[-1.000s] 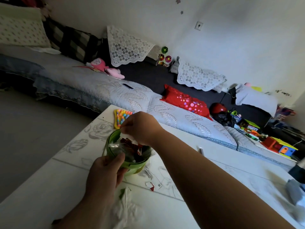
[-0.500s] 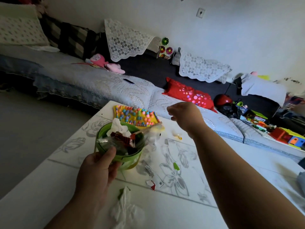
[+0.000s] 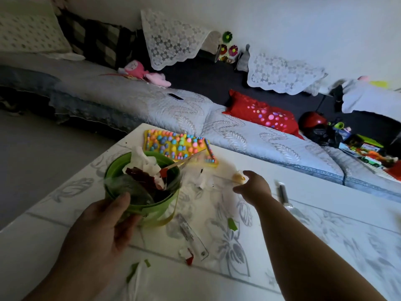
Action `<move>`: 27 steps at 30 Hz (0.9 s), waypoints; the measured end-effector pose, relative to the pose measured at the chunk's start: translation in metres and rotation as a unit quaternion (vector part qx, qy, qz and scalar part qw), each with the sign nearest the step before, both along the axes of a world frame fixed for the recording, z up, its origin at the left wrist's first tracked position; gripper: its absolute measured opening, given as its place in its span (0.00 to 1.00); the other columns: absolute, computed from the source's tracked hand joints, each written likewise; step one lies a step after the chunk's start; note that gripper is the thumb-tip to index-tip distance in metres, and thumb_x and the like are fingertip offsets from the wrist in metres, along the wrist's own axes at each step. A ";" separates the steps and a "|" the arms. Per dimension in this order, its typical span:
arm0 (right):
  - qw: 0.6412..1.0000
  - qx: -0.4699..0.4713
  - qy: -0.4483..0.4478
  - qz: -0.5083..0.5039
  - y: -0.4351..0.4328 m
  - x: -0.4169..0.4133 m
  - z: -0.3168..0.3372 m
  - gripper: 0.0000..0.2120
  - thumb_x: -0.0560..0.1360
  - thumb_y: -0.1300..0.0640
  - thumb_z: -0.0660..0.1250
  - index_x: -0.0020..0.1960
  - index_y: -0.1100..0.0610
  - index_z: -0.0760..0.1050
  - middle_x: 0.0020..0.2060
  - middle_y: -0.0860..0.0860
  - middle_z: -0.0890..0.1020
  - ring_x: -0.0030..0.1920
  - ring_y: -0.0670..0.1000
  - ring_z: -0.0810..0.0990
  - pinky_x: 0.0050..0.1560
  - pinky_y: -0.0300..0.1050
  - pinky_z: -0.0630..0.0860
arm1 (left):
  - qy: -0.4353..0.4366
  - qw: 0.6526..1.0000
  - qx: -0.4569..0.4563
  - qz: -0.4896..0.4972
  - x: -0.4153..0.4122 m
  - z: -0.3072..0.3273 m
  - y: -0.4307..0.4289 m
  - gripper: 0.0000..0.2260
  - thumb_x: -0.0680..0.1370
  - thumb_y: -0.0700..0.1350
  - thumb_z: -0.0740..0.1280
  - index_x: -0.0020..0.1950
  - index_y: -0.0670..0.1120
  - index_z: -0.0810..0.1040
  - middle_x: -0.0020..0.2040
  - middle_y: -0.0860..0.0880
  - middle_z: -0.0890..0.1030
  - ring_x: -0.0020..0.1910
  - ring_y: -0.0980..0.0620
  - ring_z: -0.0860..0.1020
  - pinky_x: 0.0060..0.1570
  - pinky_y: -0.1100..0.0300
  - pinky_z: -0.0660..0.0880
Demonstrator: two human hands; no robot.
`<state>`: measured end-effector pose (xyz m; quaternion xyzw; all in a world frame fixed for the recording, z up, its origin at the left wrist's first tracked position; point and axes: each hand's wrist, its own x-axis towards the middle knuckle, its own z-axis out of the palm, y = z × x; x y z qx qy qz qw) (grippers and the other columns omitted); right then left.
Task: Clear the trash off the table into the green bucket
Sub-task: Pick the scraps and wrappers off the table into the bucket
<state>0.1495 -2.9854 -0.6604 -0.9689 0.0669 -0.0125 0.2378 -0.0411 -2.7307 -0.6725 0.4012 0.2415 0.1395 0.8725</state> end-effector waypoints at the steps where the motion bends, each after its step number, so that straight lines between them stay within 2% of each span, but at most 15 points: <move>1: 1.000 -0.017 0.010 0.009 0.002 0.007 -0.005 0.37 0.68 0.56 0.74 0.74 0.55 0.63 0.71 0.56 0.69 0.70 0.55 0.69 0.66 0.44 0.67 | -0.002 1.000 -0.001 0.001 0.003 -0.002 0.001 0.07 0.72 0.48 0.69 0.46 0.46 0.78 0.32 0.52 0.84 0.31 0.55 0.82 0.23 0.68 0.74; 3: 0.999 -0.035 0.025 0.033 0.004 0.024 -0.014 0.44 0.68 0.57 0.74 0.77 0.56 0.54 0.77 0.56 0.56 0.76 0.52 0.57 0.72 0.43 0.60 | -0.008 1.000 0.004 0.006 0.008 -0.004 0.003 0.05 0.74 0.47 0.67 0.46 0.47 0.78 0.28 0.54 0.83 0.25 0.58 0.80 0.20 0.69 0.72; 4: 0.998 -0.035 0.036 0.038 0.005 0.034 -0.017 0.45 0.69 0.57 0.74 0.77 0.55 0.52 0.78 0.55 0.51 0.77 0.52 0.55 0.72 0.43 0.58 | -0.010 1.000 0.009 0.004 0.011 -0.005 0.004 0.05 0.74 0.47 0.67 0.46 0.47 0.78 0.28 0.54 0.83 0.25 0.58 0.80 0.19 0.69 0.71; 6: 0.997 -0.031 0.044 0.052 0.008 0.051 -0.020 0.43 0.70 0.59 0.71 0.78 0.54 0.50 0.78 0.54 0.48 0.76 0.53 0.56 0.71 0.44 0.60 | -0.012 1.000 0.020 0.000 0.017 -0.008 0.006 0.08 0.70 0.49 0.68 0.46 0.48 0.78 0.29 0.55 0.83 0.25 0.59 0.80 0.19 0.69 0.70; 8: 0.995 -0.030 0.068 0.059 0.007 0.065 -0.022 0.38 0.72 0.59 0.69 0.76 0.56 0.56 0.76 0.55 0.57 0.75 0.54 0.61 0.70 0.45 0.62 | -0.013 0.999 0.029 0.004 0.021 -0.010 0.008 0.11 0.66 0.49 0.69 0.45 0.48 0.78 0.28 0.54 0.83 0.25 0.59 0.80 0.18 0.69 0.70; 10: 0.995 -0.021 0.077 0.060 0.004 0.073 -0.029 0.24 0.72 0.56 0.68 0.67 0.55 0.69 0.69 0.54 0.71 0.69 0.55 0.70 0.66 0.45 0.67 | -0.016 0.999 0.028 0.007 0.022 -0.014 0.010 0.06 0.70 0.48 0.68 0.44 0.47 0.78 0.28 0.54 0.82 0.24 0.59 0.79 0.19 0.70 0.71; 11: 0.995 -0.031 0.071 0.056 0.004 0.072 -0.030 0.17 0.73 0.54 0.66 0.61 0.52 0.73 0.66 0.53 0.74 0.67 0.55 0.72 0.62 0.43 0.68 | -0.019 0.999 0.026 0.007 0.023 -0.016 0.011 0.04 0.73 0.47 0.67 0.44 0.47 0.78 0.27 0.53 0.82 0.24 0.59 0.79 0.20 0.70 0.71; 12: 0.996 -0.036 0.059 0.053 0.003 0.070 -0.032 0.13 0.74 0.52 0.65 0.59 0.50 0.74 0.65 0.53 0.75 0.66 0.55 0.73 0.60 0.41 0.68 | -0.022 0.999 0.025 0.006 0.023 -0.018 0.012 0.04 0.75 0.47 0.66 0.44 0.47 0.78 0.27 0.53 0.81 0.24 0.59 0.79 0.20 0.70 0.71; 14: 0.998 -0.029 0.036 0.033 0.002 0.061 -0.035 0.18 0.76 0.49 0.63 0.64 0.51 0.75 0.66 0.53 0.75 0.66 0.55 0.73 0.63 0.42 0.67 | -0.028 0.999 0.025 0.003 0.022 -0.019 0.013 0.04 0.75 0.47 0.66 0.45 0.47 0.78 0.28 0.53 0.81 0.24 0.60 0.78 0.21 0.71 0.71; 16: 0.999 -0.034 0.018 0.023 0.001 0.044 -0.033 0.19 0.76 0.48 0.63 0.64 0.52 0.76 0.64 0.52 0.77 0.64 0.55 0.74 0.60 0.40 0.68 | -0.034 0.999 0.028 0.002 0.021 -0.017 0.012 0.04 0.75 0.47 0.66 0.45 0.47 0.78 0.29 0.54 0.82 0.25 0.60 0.79 0.21 0.71 0.71; 19: 0.999 -0.036 0.010 0.014 0.002 0.009 -0.033 0.15 0.73 0.48 0.66 0.58 0.51 0.79 0.57 0.53 0.81 0.58 0.54 0.77 0.48 0.37 0.67 | -0.040 0.999 0.033 0.003 0.018 -0.015 0.006 0.05 0.75 0.46 0.68 0.47 0.46 0.78 0.32 0.53 0.82 0.28 0.59 0.80 0.23 0.70 0.72; 23: 0.998 -0.064 -0.010 0.013 0.001 -0.044 -0.030 0.09 0.67 0.50 0.67 0.38 0.55 0.79 0.39 0.53 0.82 0.46 0.54 0.80 0.35 0.37 0.66 | -0.033 0.999 0.029 -0.004 0.012 -0.009 -0.004 0.08 0.75 0.45 0.69 0.51 0.43 0.77 0.40 0.47 0.81 0.35 0.54 0.79 0.24 0.68 0.73; 24: 0.997 -0.073 -0.005 0.023 0.001 -0.056 -0.027 0.09 0.67 0.51 0.67 0.37 0.57 0.78 0.37 0.53 0.81 0.42 0.54 0.79 0.32 0.38 0.66 | -0.031 0.999 0.028 -0.005 0.011 -0.007 -0.006 0.08 0.75 0.45 0.69 0.51 0.43 0.77 0.40 0.47 0.81 0.34 0.54 0.79 0.24 0.68 0.73; 27: 0.997 -0.077 0.003 0.031 0.003 -0.088 -0.015 0.08 0.68 0.54 0.68 0.34 0.59 0.77 0.32 0.53 0.78 0.38 0.54 0.77 0.32 0.40 0.67 | -0.018 0.999 0.027 -0.007 0.008 -0.006 -0.009 0.06 0.75 0.44 0.69 0.48 0.43 0.77 0.40 0.47 0.81 0.34 0.54 0.79 0.24 0.68 0.74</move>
